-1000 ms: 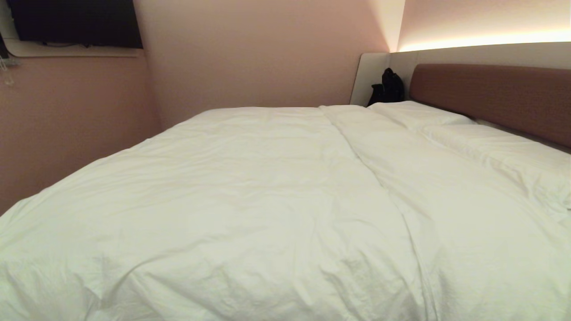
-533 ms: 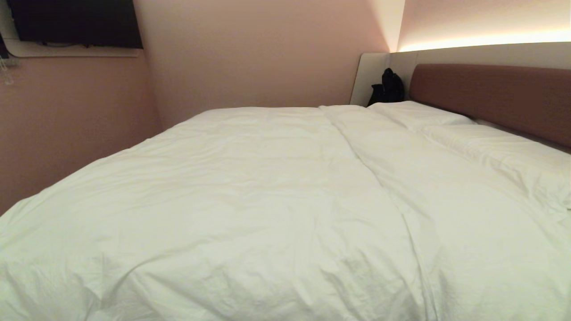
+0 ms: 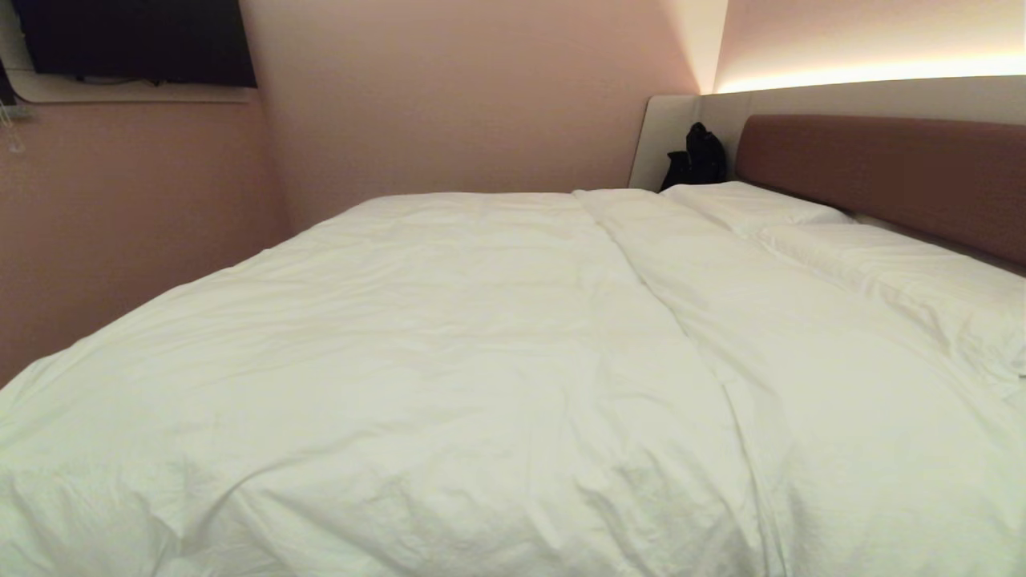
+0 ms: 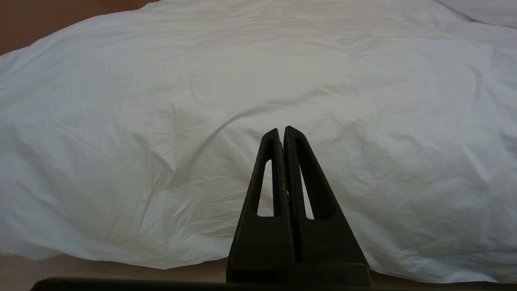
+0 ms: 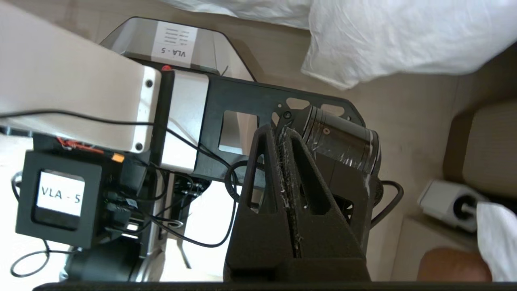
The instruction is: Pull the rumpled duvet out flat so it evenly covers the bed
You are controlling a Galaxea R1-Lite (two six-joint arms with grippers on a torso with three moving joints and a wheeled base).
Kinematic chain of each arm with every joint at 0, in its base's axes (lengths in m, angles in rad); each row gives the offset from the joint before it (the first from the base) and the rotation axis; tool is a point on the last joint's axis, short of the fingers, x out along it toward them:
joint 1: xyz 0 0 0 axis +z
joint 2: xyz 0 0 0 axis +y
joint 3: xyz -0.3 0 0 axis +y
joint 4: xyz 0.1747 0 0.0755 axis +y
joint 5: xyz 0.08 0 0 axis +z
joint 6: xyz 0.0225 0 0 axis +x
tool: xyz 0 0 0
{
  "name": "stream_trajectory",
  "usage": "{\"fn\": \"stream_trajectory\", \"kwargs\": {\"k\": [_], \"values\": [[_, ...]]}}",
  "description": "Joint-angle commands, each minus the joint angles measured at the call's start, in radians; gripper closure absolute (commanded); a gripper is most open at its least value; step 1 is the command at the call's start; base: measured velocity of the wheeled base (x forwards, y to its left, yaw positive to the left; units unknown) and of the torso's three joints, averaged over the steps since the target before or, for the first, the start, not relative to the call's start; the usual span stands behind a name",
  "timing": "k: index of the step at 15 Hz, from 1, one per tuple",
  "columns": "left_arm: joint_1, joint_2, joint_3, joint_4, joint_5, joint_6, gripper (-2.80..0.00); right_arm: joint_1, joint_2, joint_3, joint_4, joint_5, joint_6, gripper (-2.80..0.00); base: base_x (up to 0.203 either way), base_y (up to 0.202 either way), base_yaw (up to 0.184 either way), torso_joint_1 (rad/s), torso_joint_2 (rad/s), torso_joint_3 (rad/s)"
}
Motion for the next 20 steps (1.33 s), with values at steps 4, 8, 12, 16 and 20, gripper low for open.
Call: {"fn": "stream_trajectory", "kwargs": {"k": [4,8,12,16,20], "values": [[0.000,0.000,0.000,0.000,0.000,0.000,0.00,0.017,-0.048,0.004,0.047,0.002,0.027,0.00,0.000,0.000,0.000,0.000,0.00,0.000],[0.000,0.000,0.000,0.000,0.000,0.000,0.00,0.018,-0.116,0.065,0.024,0.003,0.040,0.00,0.000,0.000,0.000,0.000,0.00,0.000],[0.000,0.000,0.000,0.000,0.000,0.000,0.00,0.018,-0.142,0.078,0.022,0.003,0.054,0.00,0.000,0.000,0.000,0.000,0.00,0.000],[0.000,0.000,0.000,0.000,0.000,0.000,0.00,0.032,-0.179,0.090,0.022,0.003,0.055,0.00,0.000,0.000,0.000,0.000,0.00,0.000],[0.000,0.000,0.000,0.000,0.000,0.000,0.00,0.050,-0.198,0.097,0.021,0.003,0.069,0.00,0.000,0.000,0.000,0.000,0.00,0.000]]}}
